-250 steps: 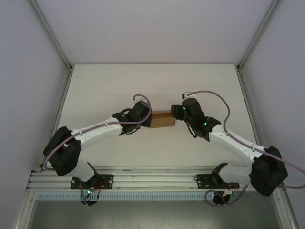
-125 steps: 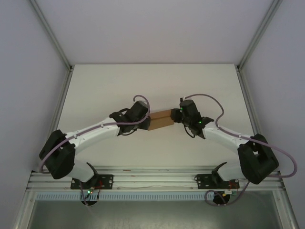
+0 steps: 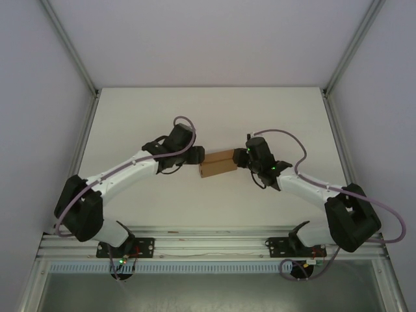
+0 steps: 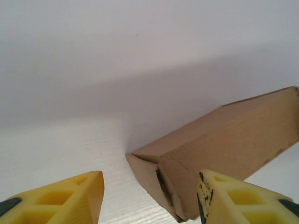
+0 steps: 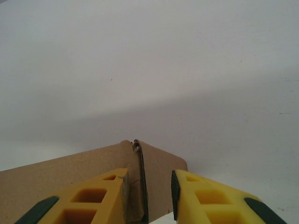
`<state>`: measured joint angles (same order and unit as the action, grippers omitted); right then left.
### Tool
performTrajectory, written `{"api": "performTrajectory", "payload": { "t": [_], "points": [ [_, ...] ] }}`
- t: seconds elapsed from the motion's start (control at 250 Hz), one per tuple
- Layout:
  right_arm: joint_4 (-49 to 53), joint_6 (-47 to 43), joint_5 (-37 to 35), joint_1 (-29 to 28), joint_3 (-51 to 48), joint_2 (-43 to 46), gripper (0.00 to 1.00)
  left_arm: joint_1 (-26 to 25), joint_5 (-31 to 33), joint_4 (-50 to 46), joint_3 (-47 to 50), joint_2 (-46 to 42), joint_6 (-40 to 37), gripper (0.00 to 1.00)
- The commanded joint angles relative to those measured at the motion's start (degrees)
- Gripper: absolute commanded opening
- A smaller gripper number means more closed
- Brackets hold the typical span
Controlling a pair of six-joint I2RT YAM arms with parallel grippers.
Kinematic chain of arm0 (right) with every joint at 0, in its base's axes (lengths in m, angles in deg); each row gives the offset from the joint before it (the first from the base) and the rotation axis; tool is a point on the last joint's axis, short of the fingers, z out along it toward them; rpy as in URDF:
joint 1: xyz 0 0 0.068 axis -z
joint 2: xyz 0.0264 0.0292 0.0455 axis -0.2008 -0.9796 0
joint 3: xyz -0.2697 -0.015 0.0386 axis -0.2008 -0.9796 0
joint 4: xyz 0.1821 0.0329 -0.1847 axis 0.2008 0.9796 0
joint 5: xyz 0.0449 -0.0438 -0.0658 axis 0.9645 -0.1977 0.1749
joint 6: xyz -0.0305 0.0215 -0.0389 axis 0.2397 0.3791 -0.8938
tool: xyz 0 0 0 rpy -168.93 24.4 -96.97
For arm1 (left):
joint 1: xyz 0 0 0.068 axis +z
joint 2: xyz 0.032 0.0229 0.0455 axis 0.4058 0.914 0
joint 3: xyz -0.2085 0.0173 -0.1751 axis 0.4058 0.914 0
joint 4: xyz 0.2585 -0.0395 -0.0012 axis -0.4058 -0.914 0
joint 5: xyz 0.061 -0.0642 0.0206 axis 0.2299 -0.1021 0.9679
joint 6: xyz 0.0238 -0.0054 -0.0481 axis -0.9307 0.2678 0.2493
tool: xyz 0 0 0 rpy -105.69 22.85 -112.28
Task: Assemble paper box
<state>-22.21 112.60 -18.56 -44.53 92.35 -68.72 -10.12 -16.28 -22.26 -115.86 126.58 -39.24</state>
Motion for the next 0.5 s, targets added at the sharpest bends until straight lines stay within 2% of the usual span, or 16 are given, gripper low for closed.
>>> {"api": "performTrajectory", "payload": {
  "t": [0.0,0.116,0.272,0.42,0.496],
  "points": [
    [6.74,0.96,-1.22,-0.02,-3.35,-1.43,0.29,0.58,-3.26,4.42,5.23,1.17,1.02,0.49],
    [3.98,2.98,-2.61,-0.09,-5.81,-2.17,0.25,0.58,-8.98,13.32,14.07,1.94,1.43,0.34],
    [-6.45,2.28,0.14,0.25,-12.61,-2.74,0.21,0.58,-8.27,24.92,26.05,1.80,1.77,0.24],
    [-15.87,2.01,4.10,0.23,-17.62,-5.79,0.17,0.53,-8.74,33.37,31.02,4.10,0.24,0.09],
    [-18.76,1.79,5.36,0.25,-18.75,-6.72,0.13,0.57,-8.78,35.05,31.64,4.73,0.08,0.07]
  ]
}}
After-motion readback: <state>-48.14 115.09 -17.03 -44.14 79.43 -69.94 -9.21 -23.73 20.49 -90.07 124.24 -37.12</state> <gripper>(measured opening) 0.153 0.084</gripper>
